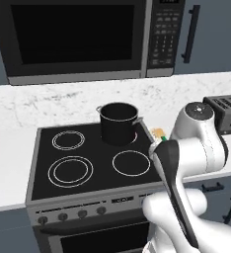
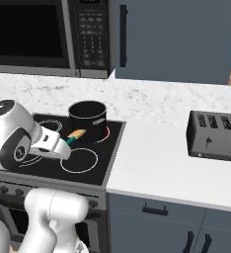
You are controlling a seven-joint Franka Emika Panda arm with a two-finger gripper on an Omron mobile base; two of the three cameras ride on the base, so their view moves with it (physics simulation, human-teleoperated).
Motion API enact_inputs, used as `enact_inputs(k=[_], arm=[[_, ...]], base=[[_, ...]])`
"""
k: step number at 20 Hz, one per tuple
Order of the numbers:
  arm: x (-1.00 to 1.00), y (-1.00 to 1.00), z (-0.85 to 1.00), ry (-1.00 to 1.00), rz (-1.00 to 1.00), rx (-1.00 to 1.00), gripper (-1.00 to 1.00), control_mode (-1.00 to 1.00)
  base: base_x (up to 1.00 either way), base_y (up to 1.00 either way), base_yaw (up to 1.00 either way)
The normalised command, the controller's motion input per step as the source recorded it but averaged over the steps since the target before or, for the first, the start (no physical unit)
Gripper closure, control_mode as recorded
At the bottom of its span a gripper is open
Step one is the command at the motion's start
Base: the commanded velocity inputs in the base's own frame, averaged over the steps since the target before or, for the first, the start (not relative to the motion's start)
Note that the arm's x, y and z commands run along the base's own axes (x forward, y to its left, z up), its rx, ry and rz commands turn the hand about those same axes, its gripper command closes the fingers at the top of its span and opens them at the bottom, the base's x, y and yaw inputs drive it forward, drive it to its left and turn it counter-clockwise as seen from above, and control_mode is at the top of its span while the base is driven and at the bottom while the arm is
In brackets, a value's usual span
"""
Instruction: Put the lemon and garlic in the pot. Retrieve the spatula and lightly stir the vegetables in the pot.
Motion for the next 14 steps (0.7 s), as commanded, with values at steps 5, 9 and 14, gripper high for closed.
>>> enact_inputs(k=[5,9,14], arm=[[0.0,0.0,0.0,0.0,0.0,0.0,1.0,1.0],[0.0,0.0,0.0,0.0,0.0,0.0,1.0,1.0],[0.0,0.0,0.0,0.0,0.0,0.0,1.0,1.0]], base=[[0.08,0.31,0.0],[0.67,0.0,-0.01],[0.75,0.03,0.0]])
